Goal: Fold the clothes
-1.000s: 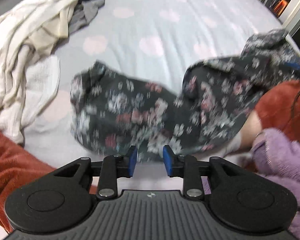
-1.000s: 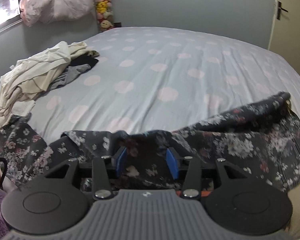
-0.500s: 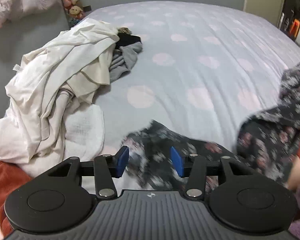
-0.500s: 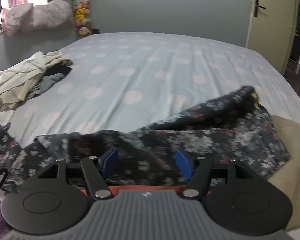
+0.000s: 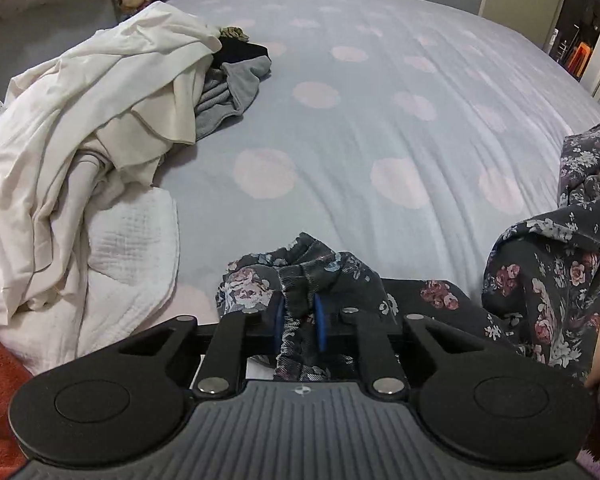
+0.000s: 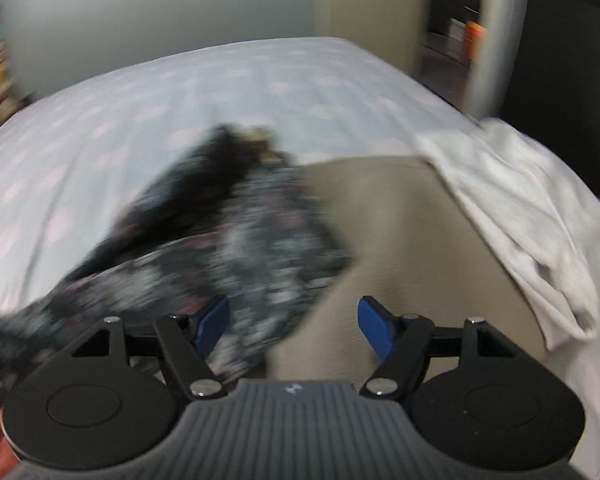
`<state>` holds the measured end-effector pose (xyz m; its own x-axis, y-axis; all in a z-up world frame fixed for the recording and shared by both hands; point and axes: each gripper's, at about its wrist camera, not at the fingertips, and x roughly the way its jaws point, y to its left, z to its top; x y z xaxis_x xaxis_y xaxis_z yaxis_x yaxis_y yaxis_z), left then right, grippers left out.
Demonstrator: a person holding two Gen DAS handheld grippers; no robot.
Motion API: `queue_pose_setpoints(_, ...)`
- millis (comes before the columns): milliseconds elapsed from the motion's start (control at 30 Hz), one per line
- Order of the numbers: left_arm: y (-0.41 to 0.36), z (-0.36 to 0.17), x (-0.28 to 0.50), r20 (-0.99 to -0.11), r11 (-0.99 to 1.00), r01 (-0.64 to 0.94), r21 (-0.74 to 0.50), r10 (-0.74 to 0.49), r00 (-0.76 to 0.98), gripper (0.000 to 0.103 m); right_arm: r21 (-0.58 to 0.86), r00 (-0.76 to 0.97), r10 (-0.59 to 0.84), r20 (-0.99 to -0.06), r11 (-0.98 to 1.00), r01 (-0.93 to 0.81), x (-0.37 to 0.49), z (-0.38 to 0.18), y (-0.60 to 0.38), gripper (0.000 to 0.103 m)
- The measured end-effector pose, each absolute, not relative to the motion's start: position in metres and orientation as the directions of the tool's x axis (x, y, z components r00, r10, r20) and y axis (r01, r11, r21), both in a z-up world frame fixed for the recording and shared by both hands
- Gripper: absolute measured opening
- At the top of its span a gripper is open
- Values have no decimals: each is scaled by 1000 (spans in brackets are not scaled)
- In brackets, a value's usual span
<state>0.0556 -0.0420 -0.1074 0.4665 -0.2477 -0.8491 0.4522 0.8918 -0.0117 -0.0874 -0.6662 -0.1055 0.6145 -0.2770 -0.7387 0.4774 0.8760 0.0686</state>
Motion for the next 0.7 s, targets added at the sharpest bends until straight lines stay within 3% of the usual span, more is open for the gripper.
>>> queue_pose_setpoints(167,-43,-96,55,-836,896,444,7,-238,494,11,174,613,-258,-747,814,554,-71,-128,-707,67)
queue_pose_setpoints(333,-40,-70,58,-794,907,419,37,-228,563,10,125,586,-307,-750,805,581,-58,-135,-697,59)
queue_pose_setpoints(467,-32,-26,65,-696,927,365,90,-204,688,9,114,594,-333,-732,800,589,-65,-126,-695,47)
queue_pose_setpoints(700,-17,41,86,-531,950,260,175,-131,837,9,177,641,-252,-724,832,527,-59,-115,-692,49)
